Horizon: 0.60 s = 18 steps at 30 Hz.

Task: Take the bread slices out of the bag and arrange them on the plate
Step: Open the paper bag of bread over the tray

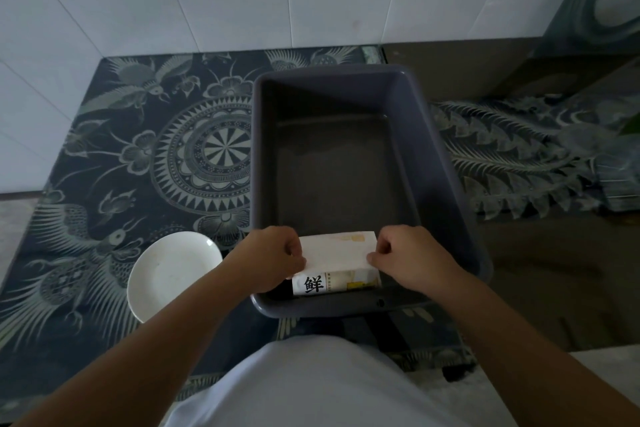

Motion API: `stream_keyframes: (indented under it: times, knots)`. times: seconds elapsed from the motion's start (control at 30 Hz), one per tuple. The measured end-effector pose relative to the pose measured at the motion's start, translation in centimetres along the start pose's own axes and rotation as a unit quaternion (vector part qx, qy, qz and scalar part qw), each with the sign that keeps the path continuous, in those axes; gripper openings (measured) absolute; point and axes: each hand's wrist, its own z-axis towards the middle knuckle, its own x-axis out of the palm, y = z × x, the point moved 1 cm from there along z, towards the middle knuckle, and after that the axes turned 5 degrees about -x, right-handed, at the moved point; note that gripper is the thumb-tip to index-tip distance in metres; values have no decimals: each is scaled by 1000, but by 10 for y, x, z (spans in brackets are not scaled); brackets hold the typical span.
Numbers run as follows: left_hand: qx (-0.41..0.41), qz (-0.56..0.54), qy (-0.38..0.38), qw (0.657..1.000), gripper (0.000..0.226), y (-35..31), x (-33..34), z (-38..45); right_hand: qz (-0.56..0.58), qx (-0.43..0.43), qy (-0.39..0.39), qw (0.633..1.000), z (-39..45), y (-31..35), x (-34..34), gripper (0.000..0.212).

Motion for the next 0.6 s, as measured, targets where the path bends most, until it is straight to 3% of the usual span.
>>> stream_keyframes:
  times: [0.17,0.3,0.43,0.6]
  knots:
    - [-17,-60,-23,998,8,5,1,-1,47,10,-18,999,-4,-5,3,12]
    - [-71,-178,10,981,10,11,4,-1,93,37,-32,994,-6,-11,6,12]
    - [-84,-198,-6,977,11,13,6,-2,124,23,-76,989,-8,-13,8,5]
    - [-120,-264,-9,957,16,17,4,-3,215,32,-96,971,-10,-13,8,20]
